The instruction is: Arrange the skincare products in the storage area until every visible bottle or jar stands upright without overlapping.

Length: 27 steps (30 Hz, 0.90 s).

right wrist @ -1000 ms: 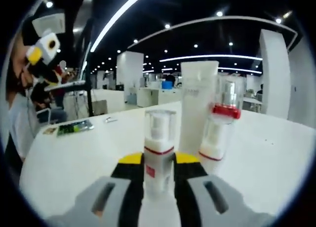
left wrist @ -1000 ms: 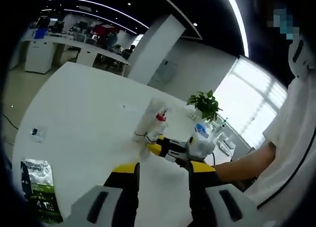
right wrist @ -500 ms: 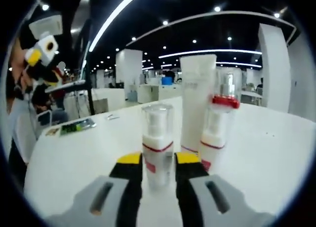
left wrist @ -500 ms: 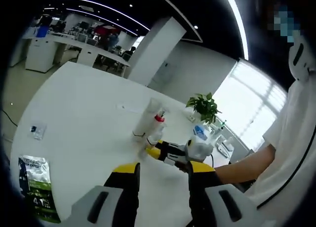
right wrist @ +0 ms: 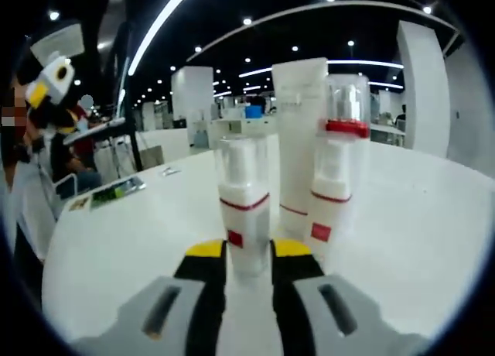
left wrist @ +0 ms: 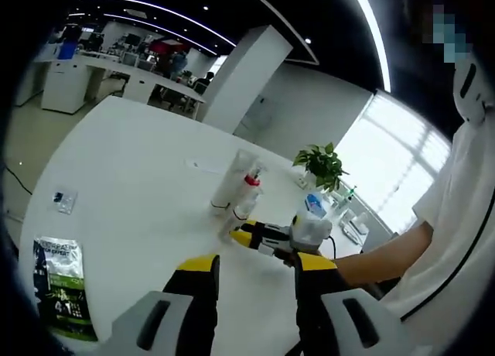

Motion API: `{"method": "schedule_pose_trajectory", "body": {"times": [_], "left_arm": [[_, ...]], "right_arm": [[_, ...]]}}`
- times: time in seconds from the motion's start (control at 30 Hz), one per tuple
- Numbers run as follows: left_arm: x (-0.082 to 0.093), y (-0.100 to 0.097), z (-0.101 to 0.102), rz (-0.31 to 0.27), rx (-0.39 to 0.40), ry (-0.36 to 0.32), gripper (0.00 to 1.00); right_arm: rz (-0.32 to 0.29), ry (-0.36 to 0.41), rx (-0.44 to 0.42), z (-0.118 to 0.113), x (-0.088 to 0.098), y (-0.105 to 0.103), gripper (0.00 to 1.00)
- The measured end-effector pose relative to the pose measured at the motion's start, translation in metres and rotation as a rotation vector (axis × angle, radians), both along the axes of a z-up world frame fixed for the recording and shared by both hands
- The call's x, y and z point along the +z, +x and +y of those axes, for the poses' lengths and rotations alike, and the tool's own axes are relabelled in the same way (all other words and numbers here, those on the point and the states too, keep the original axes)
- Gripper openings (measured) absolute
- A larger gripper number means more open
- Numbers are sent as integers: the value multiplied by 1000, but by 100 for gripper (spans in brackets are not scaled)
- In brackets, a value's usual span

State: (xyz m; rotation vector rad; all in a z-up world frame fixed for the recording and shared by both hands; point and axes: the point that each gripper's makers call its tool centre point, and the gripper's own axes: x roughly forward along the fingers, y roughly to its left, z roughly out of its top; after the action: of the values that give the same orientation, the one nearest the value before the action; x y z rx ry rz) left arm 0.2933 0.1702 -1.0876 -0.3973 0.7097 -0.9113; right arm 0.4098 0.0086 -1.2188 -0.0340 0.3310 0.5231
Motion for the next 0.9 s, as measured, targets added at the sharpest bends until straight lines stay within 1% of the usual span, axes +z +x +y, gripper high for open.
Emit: {"method": "schedule_pose_trajectory", "body": {"times": [0.1,0.27,0.53,0.6,0.67,0.7,0.77,0.83,0.9], "left_arm": [[-1,-1,6,2,7,8,39],[-2,-3,12,5,20,16,39],[-4,-4,16,8,23,24,38],[-4,-4,16,9,23,23,38],[-5,-4,16,7,19,25,38],[-5,-4,17,8,19,25,38],[-5,-4,17,10,21,22,38],[-5,-4,17,11,23,19,38],[-7,-5,17,15,24,17,38]], "right_arm": [[3,5,-24,-1,-1,4,20],[18,-10,-42,-3,-7,8,18],[56,19,-85,-6,-10,11,17],[74,42,-107,-6,-10,10,17],[82,49,-117,-6,-11,7,18],[100,74,-130,-5,-11,3,19],[107,80,-133,-3,-10,-3,19],[141,114,-147,1,-12,-12,19],[156,120,-149,4,-14,-17,19]]}}
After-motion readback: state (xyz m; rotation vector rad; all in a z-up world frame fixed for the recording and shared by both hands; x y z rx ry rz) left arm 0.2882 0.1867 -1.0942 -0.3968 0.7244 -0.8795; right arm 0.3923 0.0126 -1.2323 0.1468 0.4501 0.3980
